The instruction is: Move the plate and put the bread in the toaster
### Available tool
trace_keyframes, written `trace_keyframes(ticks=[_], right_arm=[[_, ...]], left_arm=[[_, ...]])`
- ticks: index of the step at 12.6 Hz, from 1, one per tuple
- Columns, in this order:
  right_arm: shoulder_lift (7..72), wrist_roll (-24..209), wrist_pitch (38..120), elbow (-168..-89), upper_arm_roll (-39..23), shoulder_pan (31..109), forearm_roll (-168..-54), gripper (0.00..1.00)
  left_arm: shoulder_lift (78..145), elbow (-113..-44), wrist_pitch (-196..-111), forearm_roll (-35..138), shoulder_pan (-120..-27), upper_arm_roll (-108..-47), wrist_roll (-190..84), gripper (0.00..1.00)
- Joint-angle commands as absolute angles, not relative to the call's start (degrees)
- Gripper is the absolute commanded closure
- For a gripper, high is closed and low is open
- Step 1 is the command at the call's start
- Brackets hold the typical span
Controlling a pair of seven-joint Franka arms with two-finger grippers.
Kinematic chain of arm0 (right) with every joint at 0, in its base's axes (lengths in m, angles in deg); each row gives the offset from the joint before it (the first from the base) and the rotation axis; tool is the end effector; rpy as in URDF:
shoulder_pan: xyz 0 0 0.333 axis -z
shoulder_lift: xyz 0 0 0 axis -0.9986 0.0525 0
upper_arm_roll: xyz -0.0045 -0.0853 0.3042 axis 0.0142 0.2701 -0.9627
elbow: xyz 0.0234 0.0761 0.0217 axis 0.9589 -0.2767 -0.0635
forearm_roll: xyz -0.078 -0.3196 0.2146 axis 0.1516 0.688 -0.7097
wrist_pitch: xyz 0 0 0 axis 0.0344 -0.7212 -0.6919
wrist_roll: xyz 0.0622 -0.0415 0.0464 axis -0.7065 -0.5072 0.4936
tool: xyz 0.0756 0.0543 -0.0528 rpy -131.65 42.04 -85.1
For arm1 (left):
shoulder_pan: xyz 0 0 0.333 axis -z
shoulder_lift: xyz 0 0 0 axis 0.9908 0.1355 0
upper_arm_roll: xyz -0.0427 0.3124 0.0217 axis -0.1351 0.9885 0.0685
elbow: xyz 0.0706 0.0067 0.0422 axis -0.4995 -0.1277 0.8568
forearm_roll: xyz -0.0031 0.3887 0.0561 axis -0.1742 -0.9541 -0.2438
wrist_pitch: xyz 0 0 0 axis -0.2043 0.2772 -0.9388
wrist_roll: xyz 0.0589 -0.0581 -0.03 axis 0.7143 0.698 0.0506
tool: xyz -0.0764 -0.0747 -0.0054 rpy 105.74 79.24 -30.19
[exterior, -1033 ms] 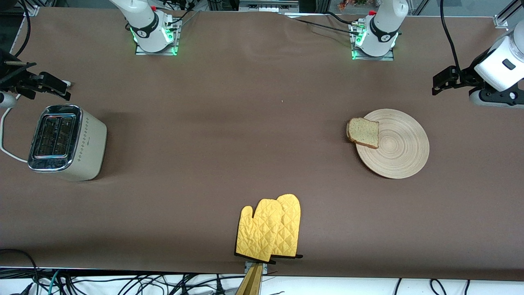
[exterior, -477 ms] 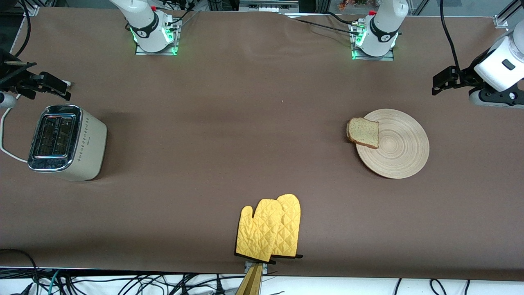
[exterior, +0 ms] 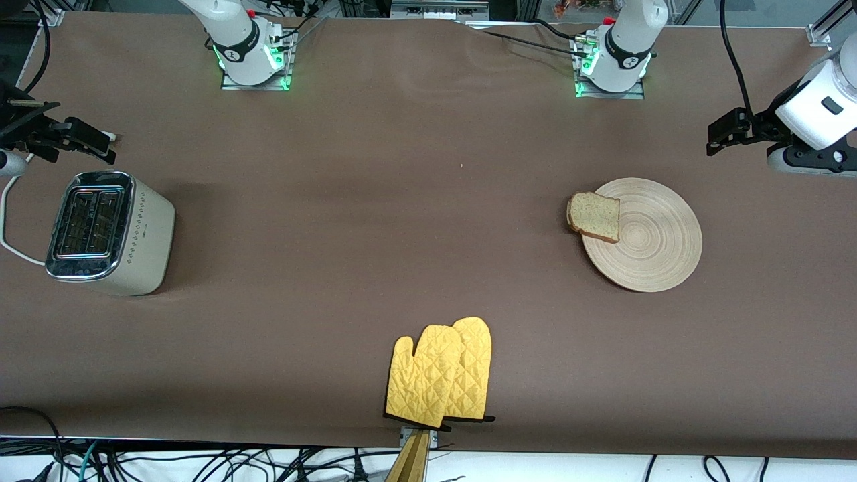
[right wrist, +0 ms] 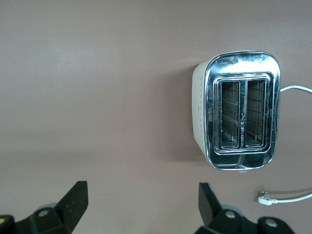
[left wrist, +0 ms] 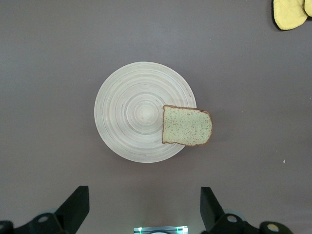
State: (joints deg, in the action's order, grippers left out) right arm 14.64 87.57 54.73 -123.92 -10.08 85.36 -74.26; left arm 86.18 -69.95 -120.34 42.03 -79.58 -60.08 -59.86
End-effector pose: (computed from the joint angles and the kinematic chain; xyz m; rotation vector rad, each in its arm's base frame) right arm 0.5480 -0.0175 0.5989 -3.1333 0.0533 0.0678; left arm 0.5416 -0.0325 0.6103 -3.1234 0.1002 0.1880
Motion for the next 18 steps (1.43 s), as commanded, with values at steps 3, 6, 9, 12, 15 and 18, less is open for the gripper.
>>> trace_keyframes(ticks=[3, 6, 9, 12, 15, 18], right_arm=[[14.4, 87.1, 54.4, -123.7, -10.1, 85.3, -74.9, 0.0], [14.4, 87.1, 54.4, -123.7, -10.1, 85.3, -75.2, 0.0], [14.4, 87.0, 54.5, -123.7, -10.1, 85.3, -75.2, 0.0], [14.4, 87.2, 54.5, -123.7, -10.1, 85.3, -75.2, 0.0], [14.4, 87.2, 54.5, -123.7, -10.1, 85.3, -75.2, 0.0], [14.5, 87.4, 54.6, -123.7, -10.1, 85.3, -75.1, 0.0]], left_arm=[[85.5, -70.9, -121.0, 42.5, -80.0, -60.1, -59.3, 0.0], [85.6, -70.9, -121.0, 42.5, -80.0, -60.1, -59.3, 0.0], [89.5, -69.9, -121.2, 43.3, -83.4, -59.9, -60.9, 0.0], [95.3, -68.6, -121.3, 46.1, -88.4, -59.4, -64.3, 0.0], [103.3, -63.8, -121.3, 48.5, -94.5, -59.5, -72.4, 0.0], [109.3, -62.8, -122.6, 51.4, -99.3, -59.6, -76.8, 0.0]])
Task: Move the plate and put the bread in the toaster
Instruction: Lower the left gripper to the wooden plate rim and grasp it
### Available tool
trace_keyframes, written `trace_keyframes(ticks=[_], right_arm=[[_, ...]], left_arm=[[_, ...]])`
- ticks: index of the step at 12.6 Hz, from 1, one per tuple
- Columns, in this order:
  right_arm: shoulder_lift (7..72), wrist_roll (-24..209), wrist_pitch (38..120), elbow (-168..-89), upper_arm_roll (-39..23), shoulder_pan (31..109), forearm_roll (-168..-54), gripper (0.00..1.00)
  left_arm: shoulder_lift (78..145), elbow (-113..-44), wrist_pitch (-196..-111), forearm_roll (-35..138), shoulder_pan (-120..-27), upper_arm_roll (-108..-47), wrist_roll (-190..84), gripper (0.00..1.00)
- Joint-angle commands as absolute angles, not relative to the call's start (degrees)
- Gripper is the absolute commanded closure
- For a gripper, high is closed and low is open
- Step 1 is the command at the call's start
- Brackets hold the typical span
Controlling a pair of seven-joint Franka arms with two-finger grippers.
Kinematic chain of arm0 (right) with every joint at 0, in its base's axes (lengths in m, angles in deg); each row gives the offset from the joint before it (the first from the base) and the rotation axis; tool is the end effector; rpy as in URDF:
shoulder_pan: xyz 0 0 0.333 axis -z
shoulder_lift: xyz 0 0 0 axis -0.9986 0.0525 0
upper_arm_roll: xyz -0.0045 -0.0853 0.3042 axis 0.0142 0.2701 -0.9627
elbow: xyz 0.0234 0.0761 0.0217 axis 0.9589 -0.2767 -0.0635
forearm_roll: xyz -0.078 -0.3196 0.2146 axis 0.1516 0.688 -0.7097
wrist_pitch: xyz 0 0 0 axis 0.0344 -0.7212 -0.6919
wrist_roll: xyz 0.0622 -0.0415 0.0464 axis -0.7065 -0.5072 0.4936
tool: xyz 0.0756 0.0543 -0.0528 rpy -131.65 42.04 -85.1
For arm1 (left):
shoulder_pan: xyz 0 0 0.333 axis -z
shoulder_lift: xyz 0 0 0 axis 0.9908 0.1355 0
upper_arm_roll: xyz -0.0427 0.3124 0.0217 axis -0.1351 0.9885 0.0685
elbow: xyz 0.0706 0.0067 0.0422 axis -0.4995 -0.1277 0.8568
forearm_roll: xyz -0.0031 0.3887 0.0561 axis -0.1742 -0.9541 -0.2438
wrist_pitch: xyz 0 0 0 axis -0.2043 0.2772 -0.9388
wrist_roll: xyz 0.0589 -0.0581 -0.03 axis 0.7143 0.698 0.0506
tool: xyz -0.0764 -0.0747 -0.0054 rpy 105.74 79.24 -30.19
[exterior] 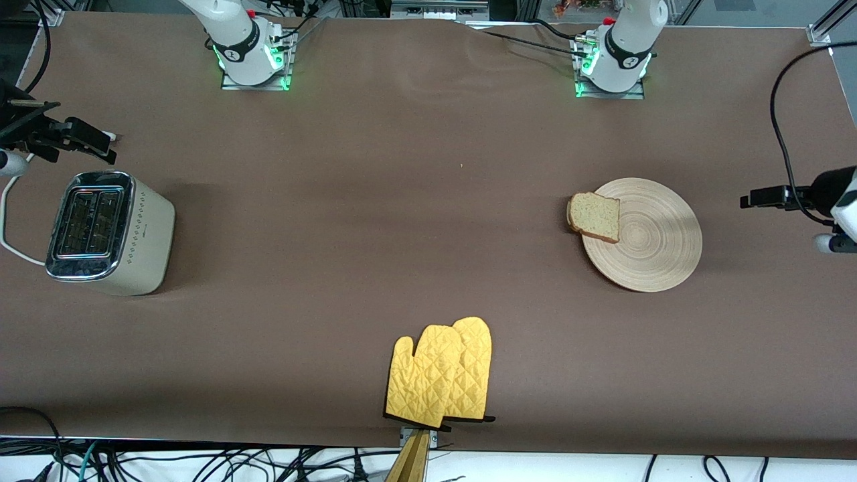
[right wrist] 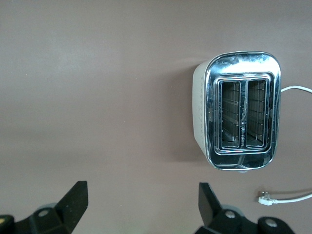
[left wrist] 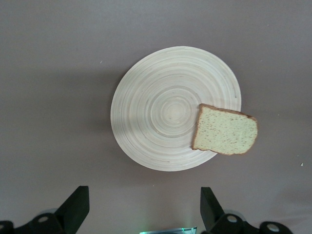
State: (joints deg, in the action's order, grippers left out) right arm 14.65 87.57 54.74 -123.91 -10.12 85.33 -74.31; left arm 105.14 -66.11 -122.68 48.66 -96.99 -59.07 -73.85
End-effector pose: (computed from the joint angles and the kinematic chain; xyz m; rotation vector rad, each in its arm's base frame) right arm 0.5481 -0.0168 0.5989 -3.1325 0.0514 0.0675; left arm 0.6026 0.1475 0.4501 2.9175 0.0353 -0.4501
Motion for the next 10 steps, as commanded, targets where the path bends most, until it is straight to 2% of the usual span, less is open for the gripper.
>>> trace_keyframes(ticks=[1, 5, 10], right_arm=[[14.5, 87.4, 54.6, -123.6, -10.1, 85.3, -75.1, 0.0], [14.5, 87.7, 54.5, -123.7, -10.1, 85.4, -75.1, 0.0], [14.5, 87.0, 54.4, -123.7, -10.1, 85.3, -74.8, 0.0]], left_arm=[[110.4, -63.2, -124.7, 51.7, -101.5, -59.9, -77.3, 0.0], [121.4, -62.7, -125.5, 58.1, -109.2, -61.0, -88.6, 0.0], [127.5, -63.0, -125.4, 64.2, -112.4, -62.6, -89.2, 0.0]])
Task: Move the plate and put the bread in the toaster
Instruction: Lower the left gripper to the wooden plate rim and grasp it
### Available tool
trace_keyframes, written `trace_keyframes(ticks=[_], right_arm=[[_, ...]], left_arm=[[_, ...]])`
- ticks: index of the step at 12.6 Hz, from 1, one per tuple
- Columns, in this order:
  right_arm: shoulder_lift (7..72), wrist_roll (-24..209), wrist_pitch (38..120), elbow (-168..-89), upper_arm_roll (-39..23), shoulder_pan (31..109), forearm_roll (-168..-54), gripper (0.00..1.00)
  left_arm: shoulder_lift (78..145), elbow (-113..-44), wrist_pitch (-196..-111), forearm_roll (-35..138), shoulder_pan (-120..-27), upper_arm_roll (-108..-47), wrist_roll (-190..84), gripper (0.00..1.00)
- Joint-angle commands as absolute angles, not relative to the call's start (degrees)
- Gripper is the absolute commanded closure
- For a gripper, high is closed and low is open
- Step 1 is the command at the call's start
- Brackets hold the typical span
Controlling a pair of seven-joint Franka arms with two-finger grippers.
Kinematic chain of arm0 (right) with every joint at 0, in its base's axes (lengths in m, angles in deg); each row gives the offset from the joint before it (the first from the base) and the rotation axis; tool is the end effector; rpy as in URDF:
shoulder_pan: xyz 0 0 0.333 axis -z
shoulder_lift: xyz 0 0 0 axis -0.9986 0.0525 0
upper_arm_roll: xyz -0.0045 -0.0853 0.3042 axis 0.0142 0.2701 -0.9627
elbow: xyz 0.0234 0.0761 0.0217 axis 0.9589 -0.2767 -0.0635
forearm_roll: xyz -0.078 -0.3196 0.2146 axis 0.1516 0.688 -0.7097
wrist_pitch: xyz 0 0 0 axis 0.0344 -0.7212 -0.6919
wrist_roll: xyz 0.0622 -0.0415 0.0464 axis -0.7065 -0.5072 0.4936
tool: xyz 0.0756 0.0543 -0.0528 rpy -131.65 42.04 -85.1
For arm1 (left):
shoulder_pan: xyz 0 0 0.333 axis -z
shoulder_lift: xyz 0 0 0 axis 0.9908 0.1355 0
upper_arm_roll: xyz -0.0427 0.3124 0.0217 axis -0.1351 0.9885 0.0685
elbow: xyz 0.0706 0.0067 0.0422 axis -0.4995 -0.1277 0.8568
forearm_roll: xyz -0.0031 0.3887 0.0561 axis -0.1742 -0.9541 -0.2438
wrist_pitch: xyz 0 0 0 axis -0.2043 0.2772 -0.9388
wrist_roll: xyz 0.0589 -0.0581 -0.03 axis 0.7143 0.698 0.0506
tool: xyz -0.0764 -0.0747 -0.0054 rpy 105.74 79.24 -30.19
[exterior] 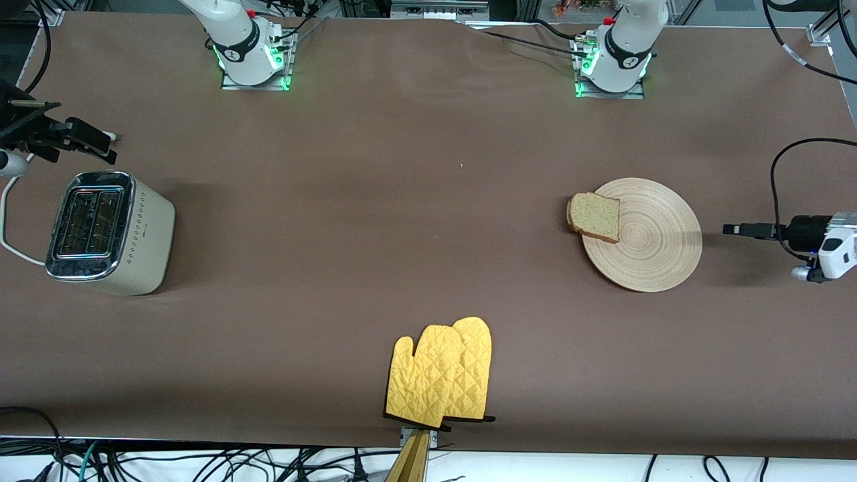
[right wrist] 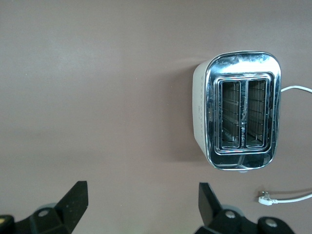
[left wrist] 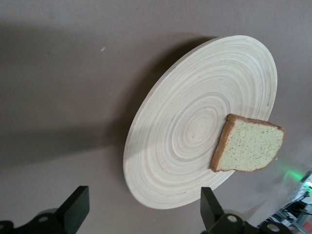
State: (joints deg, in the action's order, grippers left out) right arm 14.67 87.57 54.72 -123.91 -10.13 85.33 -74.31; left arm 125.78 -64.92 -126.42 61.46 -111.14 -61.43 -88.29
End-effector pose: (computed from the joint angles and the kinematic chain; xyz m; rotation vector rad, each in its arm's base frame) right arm 0.5482 -0.0167 0.5987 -3.1325 0.0512 0.0686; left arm 0.5862 0.2593 0.2372 2.5027 0.0919 -0.4966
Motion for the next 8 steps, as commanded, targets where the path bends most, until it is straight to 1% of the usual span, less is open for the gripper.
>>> trace_keyframes(ticks=[1, 4, 8], right_arm=[[14.5, 87.0, 54.4, -123.7, -10.1, 85.3, -74.8, 0.0], [14.5, 86.9, 54.4, -123.7, -10.1, 85.3, -75.1, 0.0], [14.5, 86.9, 54.4, -123.6, -10.1, 85.3, -75.1, 0.0]], left_arm=[[128.5, -63.1, -125.3, 65.9, -112.7, -62.6, -91.8, 0.0], [132.9, -63.1, -125.5, 69.3, -113.7, -62.6, -99.2, 0.0], [134.8, -63.2, -125.5, 70.3, -114.1, -63.1, -100.7, 0.0]])
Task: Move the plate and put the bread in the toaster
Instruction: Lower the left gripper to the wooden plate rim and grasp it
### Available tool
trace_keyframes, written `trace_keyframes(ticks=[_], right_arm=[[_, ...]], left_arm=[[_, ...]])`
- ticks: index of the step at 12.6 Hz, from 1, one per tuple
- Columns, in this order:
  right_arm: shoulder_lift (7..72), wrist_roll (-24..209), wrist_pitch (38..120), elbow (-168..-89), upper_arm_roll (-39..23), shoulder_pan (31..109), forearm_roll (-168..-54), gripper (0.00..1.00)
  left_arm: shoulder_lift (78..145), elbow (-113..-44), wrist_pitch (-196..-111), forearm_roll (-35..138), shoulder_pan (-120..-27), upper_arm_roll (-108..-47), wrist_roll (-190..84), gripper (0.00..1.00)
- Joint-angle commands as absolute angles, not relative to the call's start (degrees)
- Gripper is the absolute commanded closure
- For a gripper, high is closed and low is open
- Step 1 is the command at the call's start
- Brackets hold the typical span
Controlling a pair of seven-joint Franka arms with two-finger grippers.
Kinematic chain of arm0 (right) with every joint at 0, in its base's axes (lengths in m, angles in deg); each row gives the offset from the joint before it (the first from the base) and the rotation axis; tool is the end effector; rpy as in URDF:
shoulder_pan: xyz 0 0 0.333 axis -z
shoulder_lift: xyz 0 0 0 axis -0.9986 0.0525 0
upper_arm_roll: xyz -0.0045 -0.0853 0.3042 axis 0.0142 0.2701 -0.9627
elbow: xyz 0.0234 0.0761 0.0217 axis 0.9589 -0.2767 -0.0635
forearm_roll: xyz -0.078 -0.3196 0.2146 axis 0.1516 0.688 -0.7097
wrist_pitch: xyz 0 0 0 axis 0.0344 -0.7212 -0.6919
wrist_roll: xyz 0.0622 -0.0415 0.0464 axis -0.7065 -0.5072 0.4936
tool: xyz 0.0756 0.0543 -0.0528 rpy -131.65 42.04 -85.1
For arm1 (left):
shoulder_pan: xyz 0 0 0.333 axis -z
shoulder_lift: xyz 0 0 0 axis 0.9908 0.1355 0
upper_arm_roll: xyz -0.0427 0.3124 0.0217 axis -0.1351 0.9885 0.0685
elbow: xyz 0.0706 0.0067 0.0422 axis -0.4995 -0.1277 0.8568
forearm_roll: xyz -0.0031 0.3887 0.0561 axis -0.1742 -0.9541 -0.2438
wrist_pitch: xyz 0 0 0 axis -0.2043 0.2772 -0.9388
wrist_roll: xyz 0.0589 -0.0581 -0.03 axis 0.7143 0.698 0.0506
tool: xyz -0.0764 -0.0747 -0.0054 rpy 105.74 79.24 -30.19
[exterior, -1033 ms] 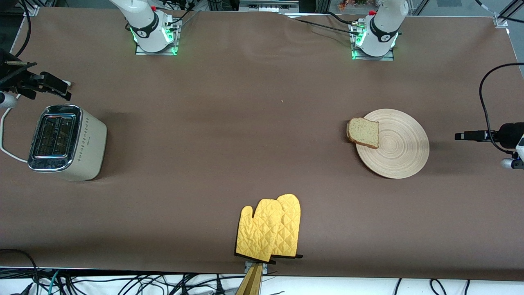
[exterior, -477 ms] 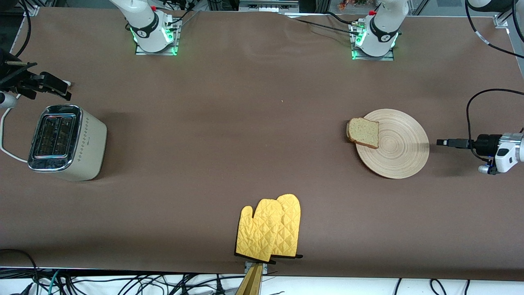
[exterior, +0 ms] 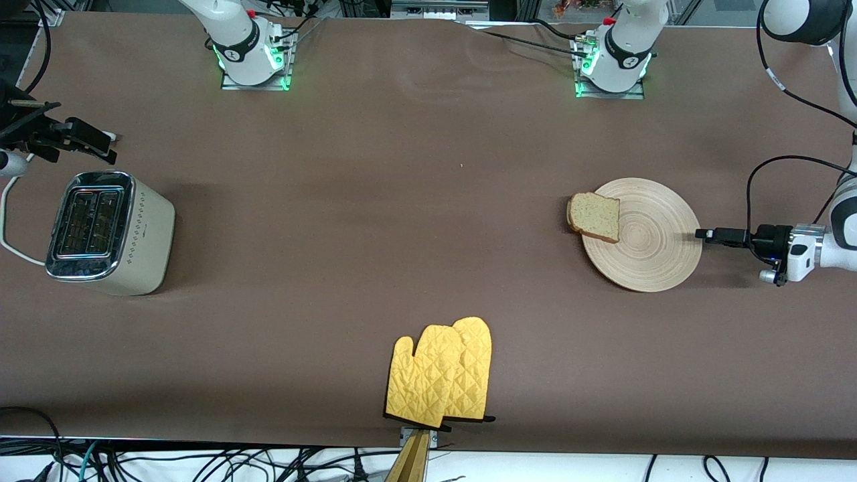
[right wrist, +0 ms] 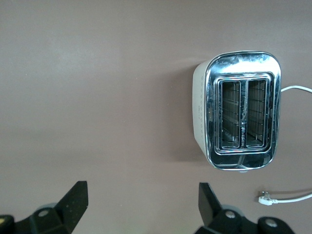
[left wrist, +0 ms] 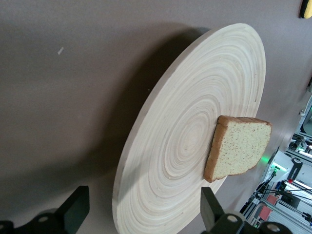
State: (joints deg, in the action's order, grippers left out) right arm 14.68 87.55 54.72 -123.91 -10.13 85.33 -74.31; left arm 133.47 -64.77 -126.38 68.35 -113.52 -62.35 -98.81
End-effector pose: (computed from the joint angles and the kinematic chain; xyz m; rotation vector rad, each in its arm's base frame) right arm 0.5482 -0.0167 0.5986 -3.1325 0.0517 0.0689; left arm 0.5724 0.2576 0.1583 2.3026 -0.0119 -0.4295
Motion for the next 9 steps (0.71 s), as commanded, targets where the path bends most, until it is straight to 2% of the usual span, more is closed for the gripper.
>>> trace_keyframes(ticks=[1, 7, 9], right_arm=[[14.5, 86.9, 54.3, -123.7, -10.1, 85.3, -75.1, 0.0], [14.5, 87.0, 54.3, -123.6, -10.1, 85.3, -75.1, 0.0], [14.5, 87.3, 54.3, -123.6, -10.1, 85.4, -75.1, 0.0]], left_arm=[[135.6, -63.6, -125.5, 71.4, -114.1, -63.1, -101.8, 0.0], [136.9, -65.5, -126.4, 72.7, -114.1, -64.5, -102.5, 0.0], [137.0, -66.1, -126.5, 72.7, -114.4, -64.5, -103.5, 0.15]])
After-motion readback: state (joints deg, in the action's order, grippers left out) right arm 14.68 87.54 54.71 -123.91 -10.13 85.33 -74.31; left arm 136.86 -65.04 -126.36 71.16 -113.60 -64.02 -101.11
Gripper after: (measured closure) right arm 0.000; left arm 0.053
